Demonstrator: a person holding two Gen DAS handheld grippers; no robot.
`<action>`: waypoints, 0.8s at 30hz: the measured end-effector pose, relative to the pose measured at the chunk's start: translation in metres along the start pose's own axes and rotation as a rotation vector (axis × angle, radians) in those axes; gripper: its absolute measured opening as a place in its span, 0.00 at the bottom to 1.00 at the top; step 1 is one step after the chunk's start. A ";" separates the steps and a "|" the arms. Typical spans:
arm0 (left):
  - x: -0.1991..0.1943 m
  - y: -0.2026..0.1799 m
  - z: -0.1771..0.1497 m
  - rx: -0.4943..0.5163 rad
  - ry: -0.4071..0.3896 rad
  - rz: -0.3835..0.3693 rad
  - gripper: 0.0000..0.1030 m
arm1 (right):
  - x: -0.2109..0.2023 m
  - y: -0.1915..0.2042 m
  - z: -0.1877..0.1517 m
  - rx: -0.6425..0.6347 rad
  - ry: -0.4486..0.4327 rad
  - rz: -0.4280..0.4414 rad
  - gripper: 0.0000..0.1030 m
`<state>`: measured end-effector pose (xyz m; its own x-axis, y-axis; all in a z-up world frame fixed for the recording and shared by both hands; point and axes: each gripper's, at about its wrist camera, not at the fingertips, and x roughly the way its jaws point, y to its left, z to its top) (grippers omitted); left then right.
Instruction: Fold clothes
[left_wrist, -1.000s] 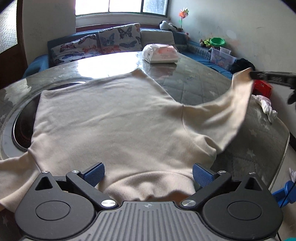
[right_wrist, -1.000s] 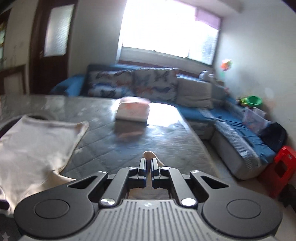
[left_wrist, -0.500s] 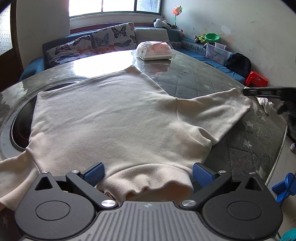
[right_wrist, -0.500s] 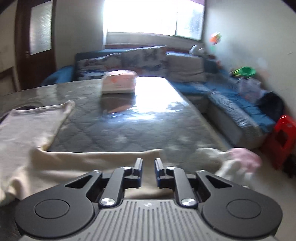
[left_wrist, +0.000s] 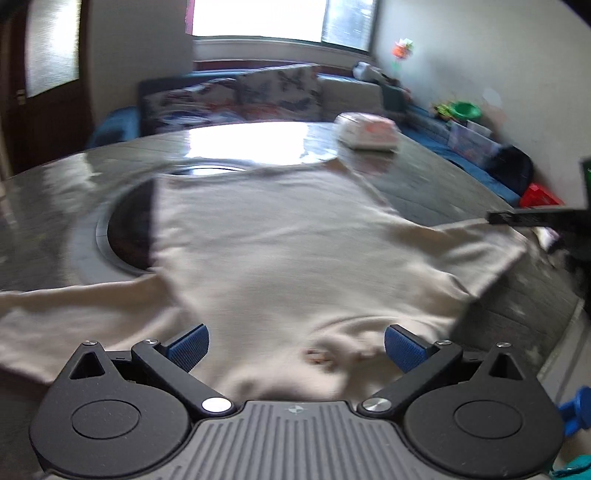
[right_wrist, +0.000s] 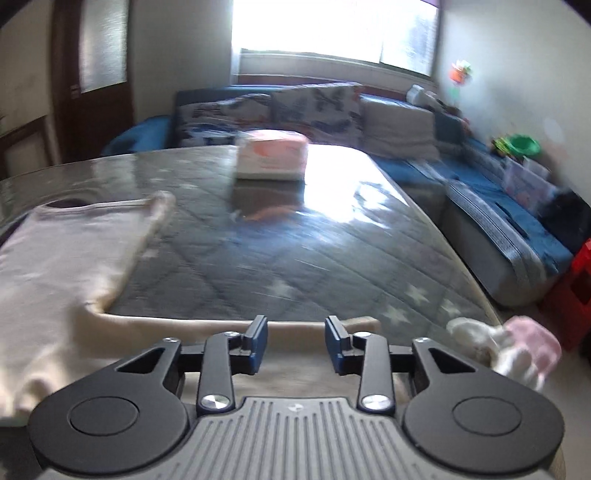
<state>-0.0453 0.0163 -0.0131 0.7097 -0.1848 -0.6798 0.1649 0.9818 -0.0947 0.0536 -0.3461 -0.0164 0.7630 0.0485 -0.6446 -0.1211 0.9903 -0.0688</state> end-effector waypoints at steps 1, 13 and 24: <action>-0.004 0.008 0.000 -0.014 -0.008 0.022 1.00 | -0.004 0.008 0.002 -0.019 -0.004 0.027 0.36; -0.038 0.141 -0.009 -0.208 -0.066 0.448 1.00 | -0.029 0.151 0.019 -0.326 0.007 0.439 0.51; -0.036 0.224 -0.014 -0.374 -0.046 0.592 0.99 | -0.040 0.280 0.013 -0.586 0.000 0.700 0.52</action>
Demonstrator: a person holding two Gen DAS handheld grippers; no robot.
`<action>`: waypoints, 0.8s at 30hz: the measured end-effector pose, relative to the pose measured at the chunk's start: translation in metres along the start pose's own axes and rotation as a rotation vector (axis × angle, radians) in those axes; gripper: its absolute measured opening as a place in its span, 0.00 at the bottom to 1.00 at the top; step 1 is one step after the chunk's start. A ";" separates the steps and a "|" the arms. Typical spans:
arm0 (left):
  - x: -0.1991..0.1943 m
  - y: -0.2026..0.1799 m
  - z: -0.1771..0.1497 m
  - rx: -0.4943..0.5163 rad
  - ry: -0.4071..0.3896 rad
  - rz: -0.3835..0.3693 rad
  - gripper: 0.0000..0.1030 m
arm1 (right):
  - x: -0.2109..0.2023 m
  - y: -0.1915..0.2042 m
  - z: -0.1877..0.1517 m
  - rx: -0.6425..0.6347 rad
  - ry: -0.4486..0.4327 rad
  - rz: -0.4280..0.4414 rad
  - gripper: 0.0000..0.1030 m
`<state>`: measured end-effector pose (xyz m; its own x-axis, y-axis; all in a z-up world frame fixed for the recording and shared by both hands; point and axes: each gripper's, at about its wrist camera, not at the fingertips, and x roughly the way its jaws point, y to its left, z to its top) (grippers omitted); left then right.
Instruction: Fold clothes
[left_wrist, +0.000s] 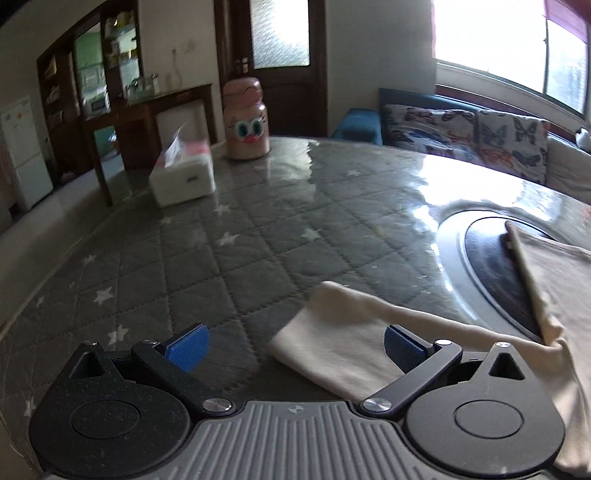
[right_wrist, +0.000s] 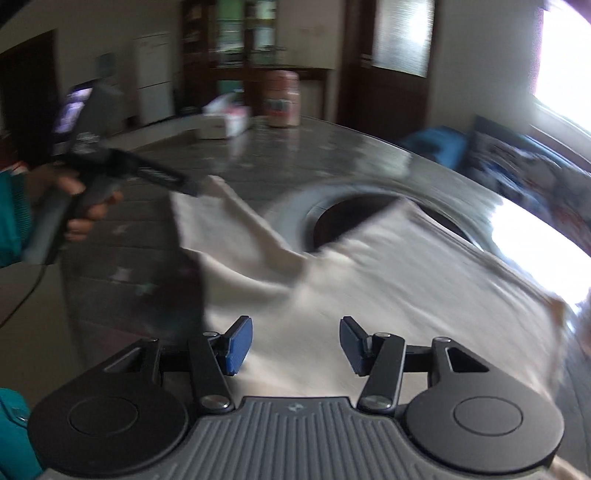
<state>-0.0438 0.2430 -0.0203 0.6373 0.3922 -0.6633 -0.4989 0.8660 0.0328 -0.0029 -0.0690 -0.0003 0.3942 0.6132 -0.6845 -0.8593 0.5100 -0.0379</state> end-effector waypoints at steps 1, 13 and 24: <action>0.004 0.001 0.001 -0.008 0.013 -0.004 0.98 | 0.005 0.007 0.005 -0.024 -0.001 0.017 0.51; 0.016 0.011 0.000 -0.036 0.022 -0.045 0.31 | 0.045 0.036 0.014 -0.102 0.062 0.084 0.16; 0.013 0.008 0.012 0.018 -0.040 0.046 0.07 | 0.049 0.048 0.013 -0.141 0.085 0.139 0.03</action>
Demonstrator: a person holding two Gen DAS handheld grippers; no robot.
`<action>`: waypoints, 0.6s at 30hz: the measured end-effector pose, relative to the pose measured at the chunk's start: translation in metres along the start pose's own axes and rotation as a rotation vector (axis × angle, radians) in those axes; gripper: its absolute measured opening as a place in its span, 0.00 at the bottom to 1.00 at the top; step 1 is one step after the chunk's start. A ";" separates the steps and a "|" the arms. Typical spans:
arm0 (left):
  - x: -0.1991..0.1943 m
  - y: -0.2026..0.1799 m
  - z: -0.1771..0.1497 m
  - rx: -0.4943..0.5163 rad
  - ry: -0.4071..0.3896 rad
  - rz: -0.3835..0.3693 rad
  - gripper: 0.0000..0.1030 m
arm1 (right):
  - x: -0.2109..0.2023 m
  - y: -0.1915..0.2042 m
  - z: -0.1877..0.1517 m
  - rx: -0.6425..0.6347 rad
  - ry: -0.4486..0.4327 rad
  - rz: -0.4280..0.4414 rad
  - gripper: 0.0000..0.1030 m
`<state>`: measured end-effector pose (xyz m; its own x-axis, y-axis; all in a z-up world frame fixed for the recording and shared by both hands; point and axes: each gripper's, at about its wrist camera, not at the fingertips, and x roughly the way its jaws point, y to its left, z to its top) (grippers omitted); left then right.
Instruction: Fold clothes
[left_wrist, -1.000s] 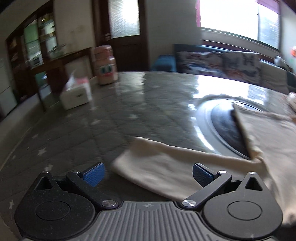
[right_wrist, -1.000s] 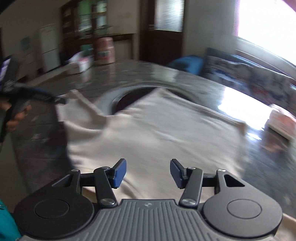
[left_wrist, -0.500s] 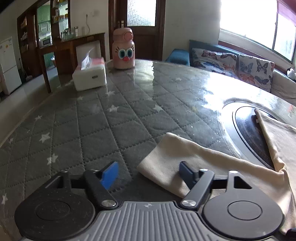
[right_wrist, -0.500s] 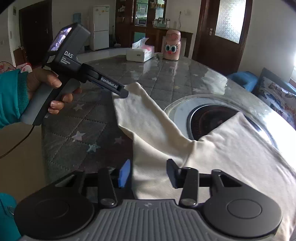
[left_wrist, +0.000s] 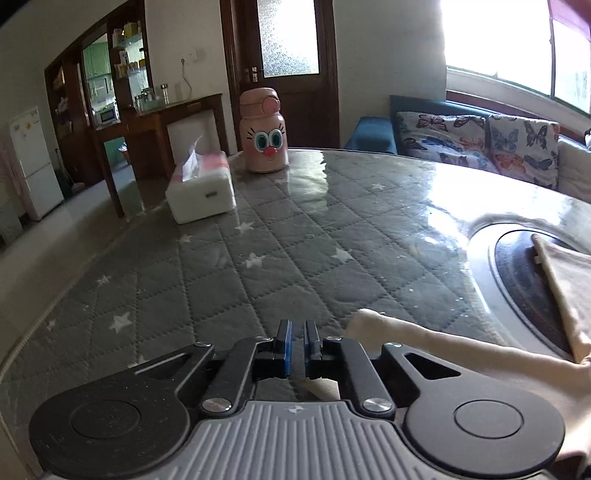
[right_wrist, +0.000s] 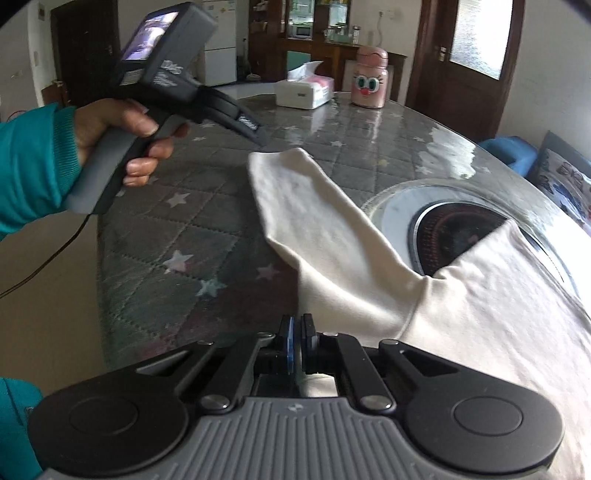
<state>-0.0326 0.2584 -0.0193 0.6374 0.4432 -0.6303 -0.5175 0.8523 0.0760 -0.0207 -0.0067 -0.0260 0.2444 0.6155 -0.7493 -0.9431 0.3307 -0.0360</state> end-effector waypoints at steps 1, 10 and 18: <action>0.000 0.000 0.000 0.001 0.000 0.004 0.07 | 0.000 0.001 0.001 -0.003 -0.001 0.007 0.03; 0.001 0.000 0.000 0.024 -0.004 0.020 0.07 | -0.009 -0.018 0.011 0.054 -0.048 -0.043 0.07; 0.006 0.003 0.001 0.025 0.006 0.037 0.07 | 0.005 -0.005 0.006 0.010 0.005 0.017 0.10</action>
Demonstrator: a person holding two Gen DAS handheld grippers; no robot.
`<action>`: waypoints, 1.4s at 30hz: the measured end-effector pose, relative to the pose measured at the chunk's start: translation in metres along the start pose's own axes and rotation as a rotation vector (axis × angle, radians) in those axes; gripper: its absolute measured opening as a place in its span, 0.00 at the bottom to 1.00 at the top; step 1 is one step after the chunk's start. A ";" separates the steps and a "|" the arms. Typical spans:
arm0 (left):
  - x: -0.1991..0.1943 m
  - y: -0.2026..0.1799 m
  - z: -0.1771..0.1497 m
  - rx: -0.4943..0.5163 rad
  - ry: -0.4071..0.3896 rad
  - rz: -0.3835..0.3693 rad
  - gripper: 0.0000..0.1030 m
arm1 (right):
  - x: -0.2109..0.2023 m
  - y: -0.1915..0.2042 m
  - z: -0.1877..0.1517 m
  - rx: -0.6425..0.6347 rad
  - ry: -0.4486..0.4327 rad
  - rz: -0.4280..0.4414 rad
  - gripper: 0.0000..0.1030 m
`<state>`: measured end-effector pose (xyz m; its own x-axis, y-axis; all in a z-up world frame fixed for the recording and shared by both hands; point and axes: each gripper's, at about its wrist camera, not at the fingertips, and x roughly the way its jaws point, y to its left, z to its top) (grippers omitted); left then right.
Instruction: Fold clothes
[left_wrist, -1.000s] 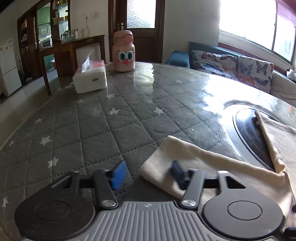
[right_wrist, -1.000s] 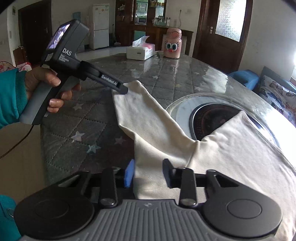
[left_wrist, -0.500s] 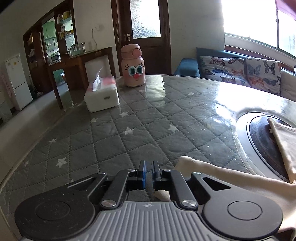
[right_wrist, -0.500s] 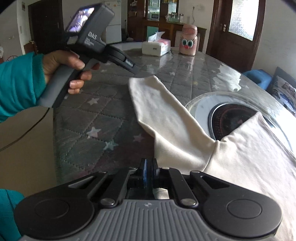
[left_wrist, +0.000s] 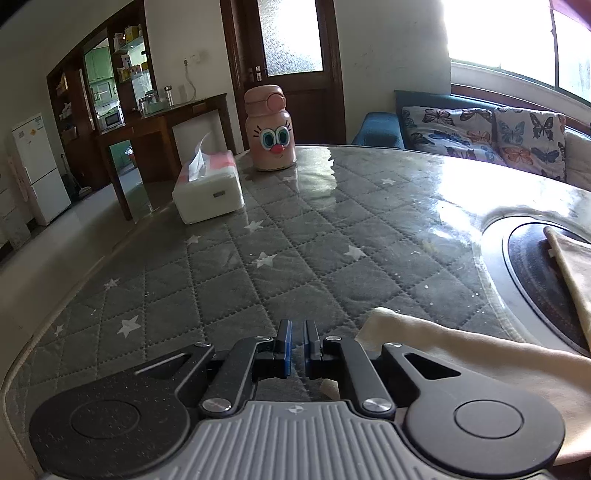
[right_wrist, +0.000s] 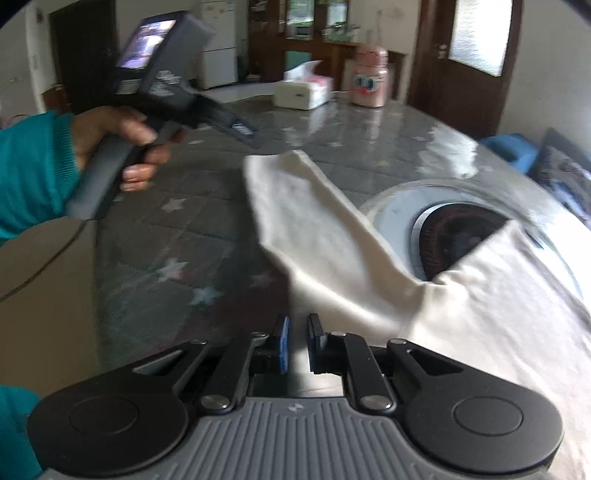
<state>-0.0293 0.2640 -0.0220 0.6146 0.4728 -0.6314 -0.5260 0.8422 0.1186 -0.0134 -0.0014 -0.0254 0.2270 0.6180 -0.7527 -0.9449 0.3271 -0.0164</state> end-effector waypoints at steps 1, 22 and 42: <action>0.000 0.001 0.000 -0.001 0.000 0.002 0.07 | -0.002 0.003 0.001 -0.018 -0.002 0.007 0.11; -0.024 -0.005 0.009 0.014 -0.040 -0.029 0.37 | -0.025 0.001 -0.001 -0.004 -0.039 -0.019 0.23; -0.099 -0.163 -0.025 0.258 -0.044 -0.538 0.39 | -0.099 -0.032 -0.092 0.205 0.038 -0.209 0.24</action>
<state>-0.0186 0.0734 0.0022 0.7820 -0.0321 -0.6224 0.0222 0.9995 -0.0236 -0.0271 -0.1390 -0.0113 0.3990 0.4961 -0.7711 -0.8101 0.5847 -0.0430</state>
